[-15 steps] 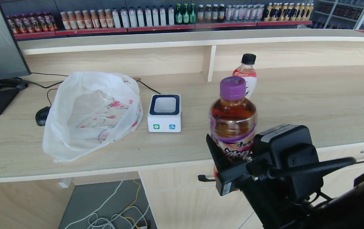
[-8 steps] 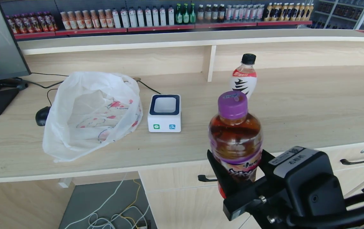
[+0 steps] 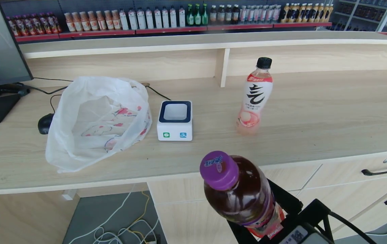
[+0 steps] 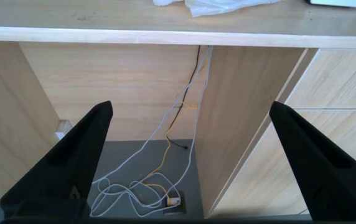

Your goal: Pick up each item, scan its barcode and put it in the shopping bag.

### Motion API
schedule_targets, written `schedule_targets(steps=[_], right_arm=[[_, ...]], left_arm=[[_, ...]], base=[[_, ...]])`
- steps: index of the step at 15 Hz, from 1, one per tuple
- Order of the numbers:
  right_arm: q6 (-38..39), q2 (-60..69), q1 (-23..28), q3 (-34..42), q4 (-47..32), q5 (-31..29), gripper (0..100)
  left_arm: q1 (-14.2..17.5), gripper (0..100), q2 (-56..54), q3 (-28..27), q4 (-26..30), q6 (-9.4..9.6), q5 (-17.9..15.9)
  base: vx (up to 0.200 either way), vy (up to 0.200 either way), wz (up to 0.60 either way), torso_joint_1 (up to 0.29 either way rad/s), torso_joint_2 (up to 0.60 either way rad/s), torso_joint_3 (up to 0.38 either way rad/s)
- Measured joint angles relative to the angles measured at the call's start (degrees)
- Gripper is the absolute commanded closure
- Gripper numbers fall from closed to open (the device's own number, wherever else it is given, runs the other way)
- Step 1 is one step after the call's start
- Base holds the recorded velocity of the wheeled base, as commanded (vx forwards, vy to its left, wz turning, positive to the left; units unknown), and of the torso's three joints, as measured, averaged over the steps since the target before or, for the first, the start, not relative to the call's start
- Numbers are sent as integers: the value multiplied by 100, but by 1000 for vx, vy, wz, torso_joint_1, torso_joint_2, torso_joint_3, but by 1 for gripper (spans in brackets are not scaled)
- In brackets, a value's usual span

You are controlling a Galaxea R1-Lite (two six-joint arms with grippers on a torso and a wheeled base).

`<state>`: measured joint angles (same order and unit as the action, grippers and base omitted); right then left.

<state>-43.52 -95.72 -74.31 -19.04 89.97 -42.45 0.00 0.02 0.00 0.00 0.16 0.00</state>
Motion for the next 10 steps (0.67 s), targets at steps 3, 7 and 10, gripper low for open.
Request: schedule_targets(steps=[3, 7, 10], right_arm=[[-911, 44, -217, 229, -6, -2, 100], [-1527, 140, -276, 234, -2, 5, 100], [-2291, 355, -433, 184, -5, 52, 100]], left_arm=[[2, 0, 0, 0, 0, 0, 0], [0, 0, 0, 0, 0, 2, 0], [0, 0, 0, 0, 0, 0, 0]], base=[[0, 0, 0, 0, 0, 0], [0, 0, 0, 0, 0, 0], [0, 0, 0, 0, 0, 0]])
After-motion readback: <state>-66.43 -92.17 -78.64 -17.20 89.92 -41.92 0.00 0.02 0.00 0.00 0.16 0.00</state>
